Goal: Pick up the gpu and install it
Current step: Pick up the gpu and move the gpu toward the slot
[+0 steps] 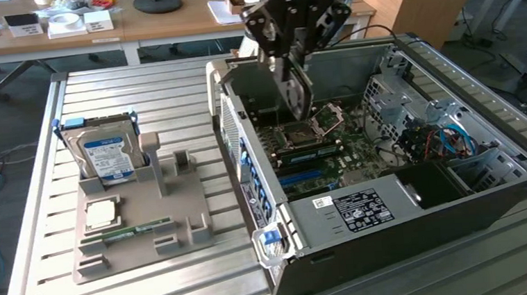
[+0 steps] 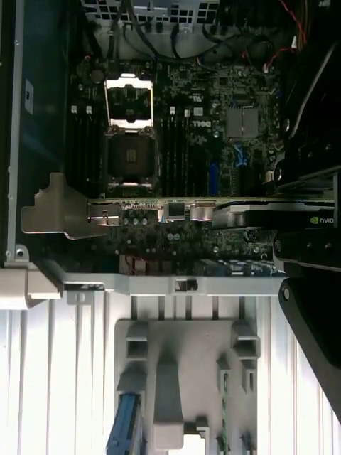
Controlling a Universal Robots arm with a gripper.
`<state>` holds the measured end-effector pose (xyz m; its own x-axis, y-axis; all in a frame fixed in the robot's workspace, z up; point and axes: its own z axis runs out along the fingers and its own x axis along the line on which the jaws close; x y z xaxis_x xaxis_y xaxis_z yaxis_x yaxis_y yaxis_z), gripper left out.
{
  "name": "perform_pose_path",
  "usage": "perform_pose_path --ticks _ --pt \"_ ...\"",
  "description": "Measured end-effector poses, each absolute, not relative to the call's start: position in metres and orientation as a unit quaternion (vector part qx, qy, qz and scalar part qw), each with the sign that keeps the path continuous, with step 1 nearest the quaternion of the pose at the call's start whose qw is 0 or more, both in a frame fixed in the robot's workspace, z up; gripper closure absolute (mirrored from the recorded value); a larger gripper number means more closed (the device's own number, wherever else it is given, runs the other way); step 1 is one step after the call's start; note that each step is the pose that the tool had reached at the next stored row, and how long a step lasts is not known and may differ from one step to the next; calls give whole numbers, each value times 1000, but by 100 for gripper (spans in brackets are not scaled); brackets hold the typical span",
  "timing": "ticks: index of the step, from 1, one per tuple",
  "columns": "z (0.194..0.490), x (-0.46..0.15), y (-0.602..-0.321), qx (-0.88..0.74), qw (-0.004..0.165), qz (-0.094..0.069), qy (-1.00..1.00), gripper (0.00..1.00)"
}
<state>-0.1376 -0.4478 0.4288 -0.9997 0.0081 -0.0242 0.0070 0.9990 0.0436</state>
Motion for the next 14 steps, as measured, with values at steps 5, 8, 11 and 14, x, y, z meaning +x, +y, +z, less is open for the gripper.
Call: perform_pose_path --ticks 5,8,11,14 --pt "429 -115 -448 4 12 22 1000 73" --pt "429 -101 -448 4 12 22 1000 73" --pt "429 -87 -448 4 12 22 1000 73" --pt "429 -74 -448 4 12 22 1000 73"
